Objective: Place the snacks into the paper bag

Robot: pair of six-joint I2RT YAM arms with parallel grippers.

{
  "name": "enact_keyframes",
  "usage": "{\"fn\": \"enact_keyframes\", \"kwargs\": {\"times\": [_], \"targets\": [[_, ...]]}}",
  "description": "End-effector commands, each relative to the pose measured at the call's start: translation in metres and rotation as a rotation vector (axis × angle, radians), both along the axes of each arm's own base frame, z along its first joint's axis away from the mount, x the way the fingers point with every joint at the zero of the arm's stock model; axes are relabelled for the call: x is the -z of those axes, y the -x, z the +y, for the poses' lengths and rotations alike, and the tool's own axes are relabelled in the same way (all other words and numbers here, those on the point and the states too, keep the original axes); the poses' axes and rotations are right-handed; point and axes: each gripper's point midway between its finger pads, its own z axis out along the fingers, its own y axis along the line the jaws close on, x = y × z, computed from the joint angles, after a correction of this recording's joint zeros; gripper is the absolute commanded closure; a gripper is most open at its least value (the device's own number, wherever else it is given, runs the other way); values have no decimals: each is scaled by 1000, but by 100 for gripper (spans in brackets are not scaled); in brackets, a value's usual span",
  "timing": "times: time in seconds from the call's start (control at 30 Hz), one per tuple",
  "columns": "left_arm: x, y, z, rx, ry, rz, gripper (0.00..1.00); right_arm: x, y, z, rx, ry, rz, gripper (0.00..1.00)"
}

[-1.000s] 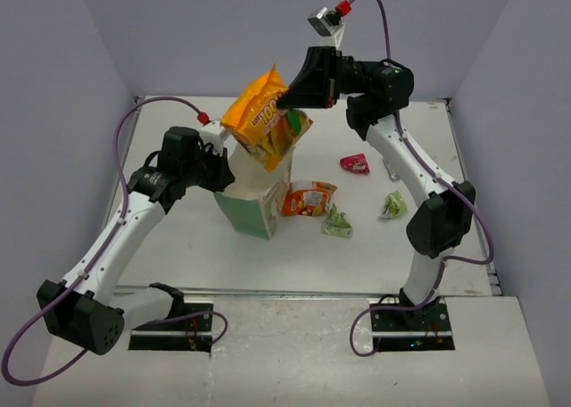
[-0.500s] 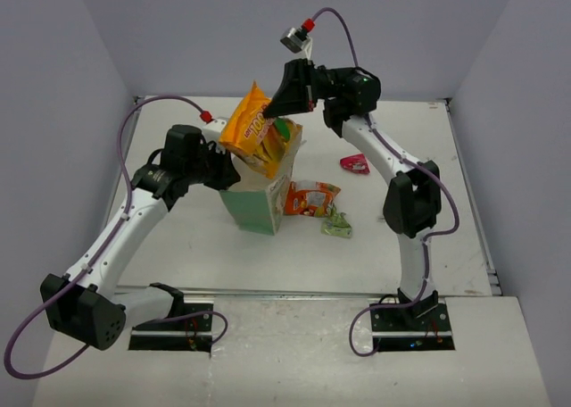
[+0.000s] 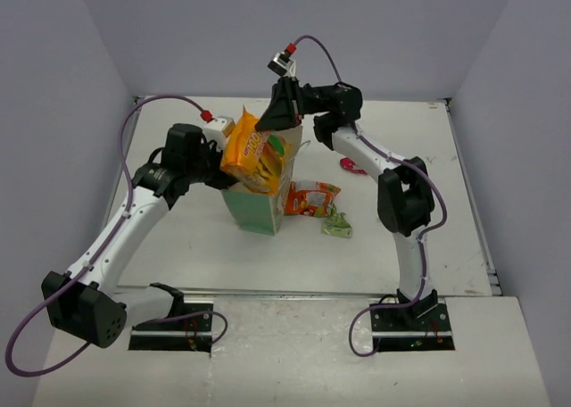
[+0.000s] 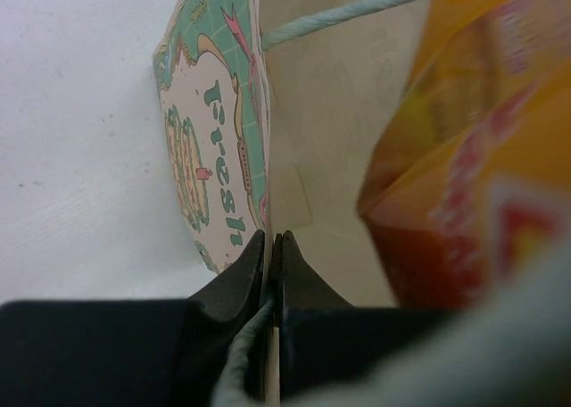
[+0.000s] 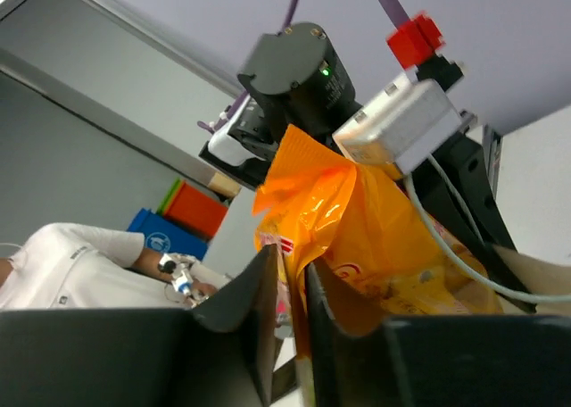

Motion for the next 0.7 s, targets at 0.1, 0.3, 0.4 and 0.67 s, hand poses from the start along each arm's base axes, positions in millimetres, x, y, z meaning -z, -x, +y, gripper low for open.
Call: {"fn": "enact_keyframes", "kwargs": {"times": [0.1,0.3,0.4,0.67], "targets": [[-37,-16,-17,35,75,-74,100,-51,33,-19,7,-112,-151,43],[-48,-25,-21,32,92,-100,100,-70,29,-21,37,-104,-205,37],[-44,-22,-21,30,101,-92,100,-76,25,-26,52,-105,-206,25],[-31,-17,-12,-23,77,-58,100,-84,16,-63,162,-23,-180,18]]}}
